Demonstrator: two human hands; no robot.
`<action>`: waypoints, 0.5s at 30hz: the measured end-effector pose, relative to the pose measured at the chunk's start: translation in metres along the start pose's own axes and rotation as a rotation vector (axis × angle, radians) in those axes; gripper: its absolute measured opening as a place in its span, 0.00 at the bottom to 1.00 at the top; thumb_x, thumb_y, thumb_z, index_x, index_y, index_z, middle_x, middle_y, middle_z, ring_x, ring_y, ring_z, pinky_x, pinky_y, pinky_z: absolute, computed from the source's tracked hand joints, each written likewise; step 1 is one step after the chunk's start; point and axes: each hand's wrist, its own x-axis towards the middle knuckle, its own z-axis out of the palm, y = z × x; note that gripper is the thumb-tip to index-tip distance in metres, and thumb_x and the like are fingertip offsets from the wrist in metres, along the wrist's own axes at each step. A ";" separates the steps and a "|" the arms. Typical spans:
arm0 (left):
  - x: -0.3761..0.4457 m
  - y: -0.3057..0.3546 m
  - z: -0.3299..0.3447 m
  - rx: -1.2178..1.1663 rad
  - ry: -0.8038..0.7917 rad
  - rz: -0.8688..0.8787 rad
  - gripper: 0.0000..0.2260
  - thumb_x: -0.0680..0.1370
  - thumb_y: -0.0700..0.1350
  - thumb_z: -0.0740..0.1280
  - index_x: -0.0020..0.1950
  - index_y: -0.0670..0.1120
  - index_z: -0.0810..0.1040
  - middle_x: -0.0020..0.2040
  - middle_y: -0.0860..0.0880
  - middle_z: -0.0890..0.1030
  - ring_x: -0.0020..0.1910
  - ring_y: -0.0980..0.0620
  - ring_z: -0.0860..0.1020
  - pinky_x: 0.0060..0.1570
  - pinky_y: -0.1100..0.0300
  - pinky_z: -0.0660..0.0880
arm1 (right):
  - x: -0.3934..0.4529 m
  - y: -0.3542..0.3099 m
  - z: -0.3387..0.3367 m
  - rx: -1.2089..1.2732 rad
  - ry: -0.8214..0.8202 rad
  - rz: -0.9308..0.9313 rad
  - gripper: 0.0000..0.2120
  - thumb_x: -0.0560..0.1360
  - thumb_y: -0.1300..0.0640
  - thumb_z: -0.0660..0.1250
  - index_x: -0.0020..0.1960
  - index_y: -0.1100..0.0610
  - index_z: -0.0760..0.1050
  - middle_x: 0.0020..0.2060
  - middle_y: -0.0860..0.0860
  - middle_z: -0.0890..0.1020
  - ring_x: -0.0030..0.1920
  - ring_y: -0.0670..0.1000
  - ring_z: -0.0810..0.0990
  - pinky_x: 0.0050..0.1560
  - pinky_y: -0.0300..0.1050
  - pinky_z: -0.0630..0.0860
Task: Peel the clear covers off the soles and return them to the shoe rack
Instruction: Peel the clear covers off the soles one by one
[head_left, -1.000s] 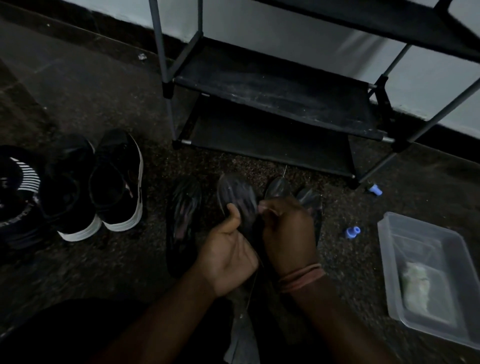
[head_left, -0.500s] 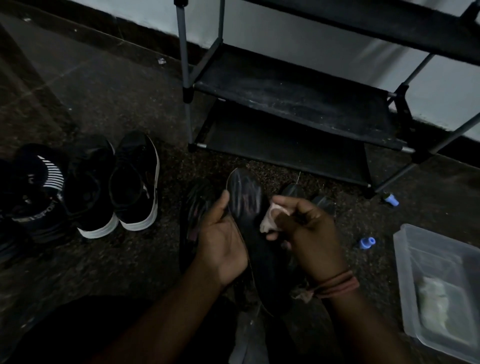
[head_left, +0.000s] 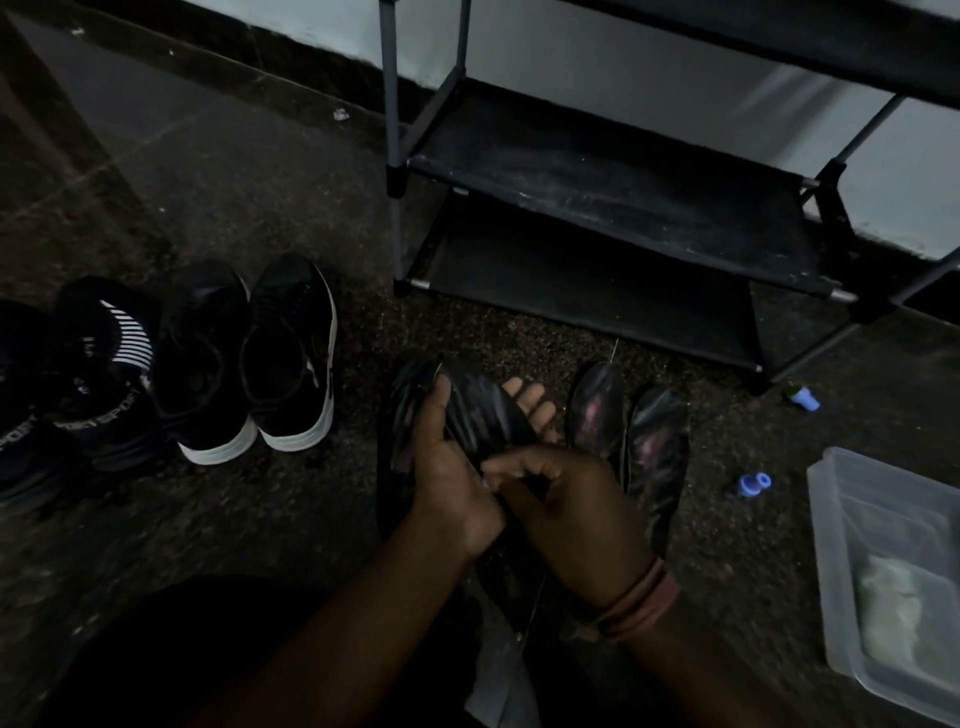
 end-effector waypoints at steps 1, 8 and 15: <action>0.000 0.000 0.000 -0.012 -0.019 0.003 0.37 0.77 0.68 0.62 0.75 0.40 0.72 0.69 0.39 0.79 0.68 0.39 0.77 0.73 0.43 0.68 | -0.001 0.000 0.004 -0.013 -0.018 -0.034 0.12 0.74 0.65 0.70 0.50 0.51 0.85 0.46 0.40 0.85 0.49 0.36 0.82 0.55 0.36 0.77; -0.009 -0.008 -0.001 0.050 -0.115 -0.059 0.35 0.81 0.64 0.60 0.76 0.39 0.70 0.73 0.38 0.74 0.73 0.39 0.73 0.75 0.44 0.64 | 0.008 0.012 -0.009 -0.323 0.256 -0.167 0.09 0.73 0.66 0.71 0.48 0.53 0.82 0.45 0.48 0.82 0.47 0.46 0.80 0.51 0.41 0.77; -0.002 -0.007 -0.002 0.088 -0.087 -0.043 0.37 0.79 0.68 0.61 0.76 0.40 0.71 0.72 0.39 0.75 0.73 0.41 0.72 0.78 0.44 0.60 | 0.000 -0.002 0.015 -0.398 0.162 -0.284 0.07 0.72 0.61 0.64 0.42 0.55 0.81 0.41 0.51 0.83 0.44 0.51 0.81 0.49 0.48 0.76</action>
